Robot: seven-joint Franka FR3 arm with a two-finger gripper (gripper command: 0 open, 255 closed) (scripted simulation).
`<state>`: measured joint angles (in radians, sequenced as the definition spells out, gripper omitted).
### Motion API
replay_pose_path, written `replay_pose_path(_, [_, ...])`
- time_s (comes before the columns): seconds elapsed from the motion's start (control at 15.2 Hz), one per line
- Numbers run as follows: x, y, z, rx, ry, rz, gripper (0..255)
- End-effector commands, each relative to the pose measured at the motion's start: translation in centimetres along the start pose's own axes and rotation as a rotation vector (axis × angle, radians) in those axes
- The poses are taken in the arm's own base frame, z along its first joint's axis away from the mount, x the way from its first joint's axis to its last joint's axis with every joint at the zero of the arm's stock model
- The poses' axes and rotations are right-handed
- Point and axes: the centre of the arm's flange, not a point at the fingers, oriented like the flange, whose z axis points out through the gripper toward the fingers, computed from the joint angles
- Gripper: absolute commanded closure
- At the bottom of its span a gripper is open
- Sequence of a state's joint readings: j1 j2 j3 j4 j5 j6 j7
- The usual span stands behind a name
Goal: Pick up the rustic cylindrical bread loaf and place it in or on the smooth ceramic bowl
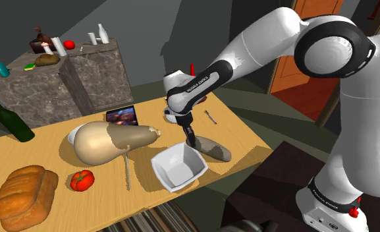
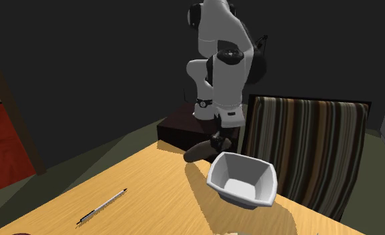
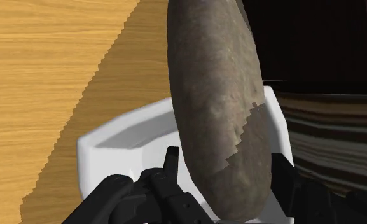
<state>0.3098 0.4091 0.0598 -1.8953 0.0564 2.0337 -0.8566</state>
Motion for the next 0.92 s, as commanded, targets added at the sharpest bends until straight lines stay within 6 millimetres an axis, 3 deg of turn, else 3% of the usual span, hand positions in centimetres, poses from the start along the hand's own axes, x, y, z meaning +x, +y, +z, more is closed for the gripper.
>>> replay_pose_path(0.0, [2.6, -0.6, -0.2, 0.0, 0.001, 0.001, 255])
replay_pose_path(0.86, [19.5, -3.5, -1.7, 0.0, 0.001, 0.001, 255])
